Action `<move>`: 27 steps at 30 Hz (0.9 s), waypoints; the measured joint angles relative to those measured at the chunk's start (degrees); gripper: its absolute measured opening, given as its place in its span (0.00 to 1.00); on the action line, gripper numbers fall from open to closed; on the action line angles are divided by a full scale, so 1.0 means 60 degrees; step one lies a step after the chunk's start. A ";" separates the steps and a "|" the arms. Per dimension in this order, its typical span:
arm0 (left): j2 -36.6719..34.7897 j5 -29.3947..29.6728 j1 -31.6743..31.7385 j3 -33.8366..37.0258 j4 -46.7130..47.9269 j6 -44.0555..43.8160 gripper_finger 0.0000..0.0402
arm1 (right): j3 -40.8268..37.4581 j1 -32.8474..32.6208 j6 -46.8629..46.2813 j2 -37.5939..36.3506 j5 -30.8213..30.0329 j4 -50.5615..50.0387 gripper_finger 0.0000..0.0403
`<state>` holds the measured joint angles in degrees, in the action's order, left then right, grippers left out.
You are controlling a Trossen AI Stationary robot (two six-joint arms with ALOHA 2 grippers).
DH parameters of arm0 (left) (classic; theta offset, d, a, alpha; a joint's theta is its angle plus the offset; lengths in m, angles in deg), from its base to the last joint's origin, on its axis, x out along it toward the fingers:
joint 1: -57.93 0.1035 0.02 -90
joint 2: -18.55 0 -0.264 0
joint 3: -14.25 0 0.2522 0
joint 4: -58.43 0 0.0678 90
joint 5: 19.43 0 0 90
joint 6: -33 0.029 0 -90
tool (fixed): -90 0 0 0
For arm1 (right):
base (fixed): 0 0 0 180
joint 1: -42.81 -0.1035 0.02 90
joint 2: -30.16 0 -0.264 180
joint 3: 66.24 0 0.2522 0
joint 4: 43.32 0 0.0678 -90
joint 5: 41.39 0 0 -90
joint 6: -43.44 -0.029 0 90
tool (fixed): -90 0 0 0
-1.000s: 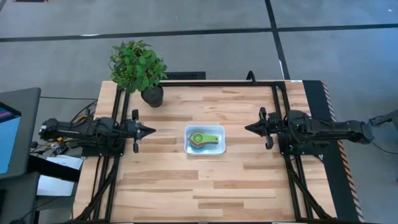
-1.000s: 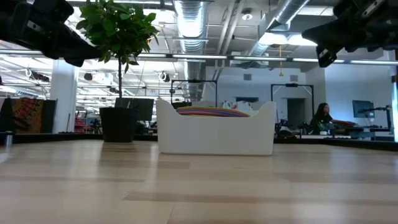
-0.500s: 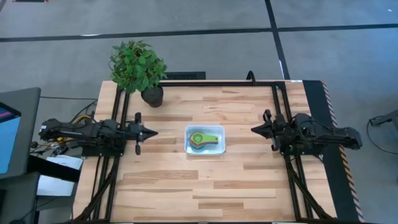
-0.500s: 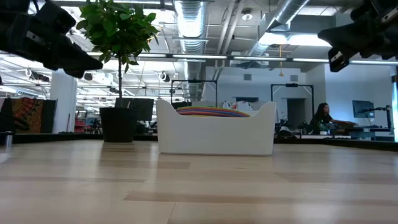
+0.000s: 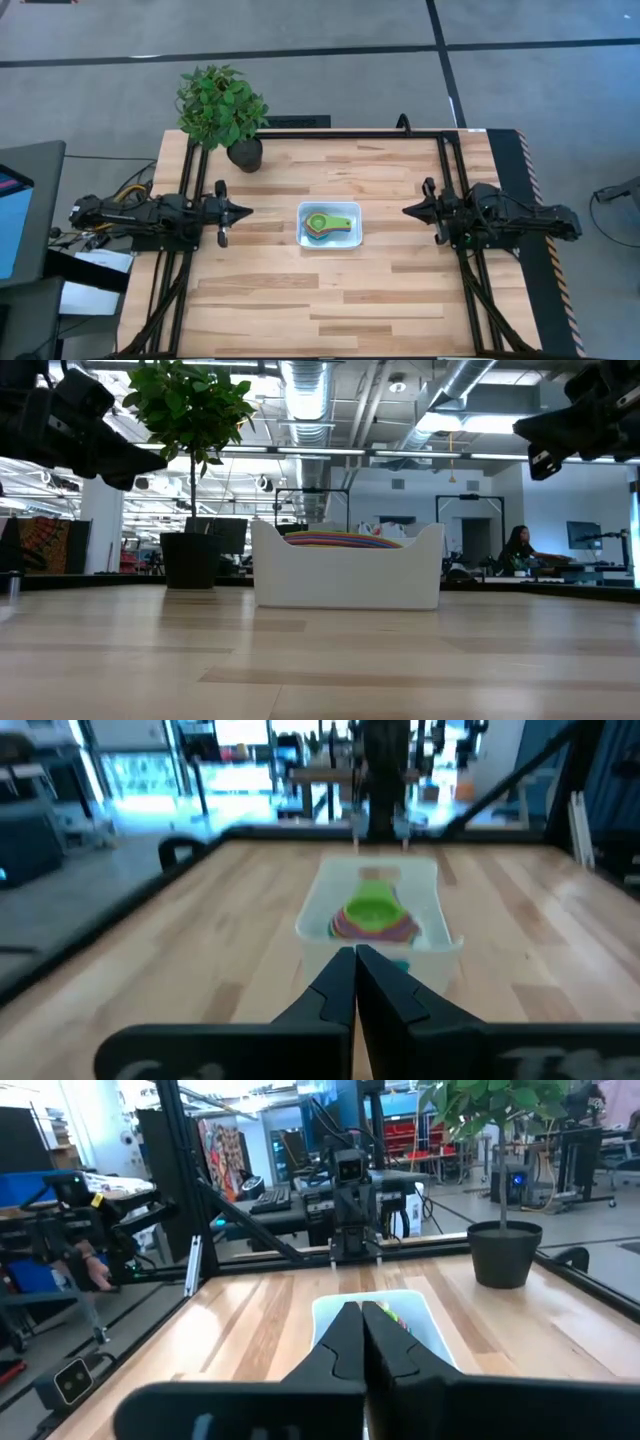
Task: Nest measuring cups in basket
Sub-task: Return to Home Position
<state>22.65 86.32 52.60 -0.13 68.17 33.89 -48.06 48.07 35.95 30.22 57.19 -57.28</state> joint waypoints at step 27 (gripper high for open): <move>-0.0614 -0.2292 0.1214 0.0025 0.0361 0.0691 0.00 | -0.0662 0.0463 -0.1016 0.0007 -0.0200 0.0437 0.19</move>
<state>18.97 72.57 59.88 0.02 70.33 38.04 -52.03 50.85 29.86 30.26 56.00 -54.66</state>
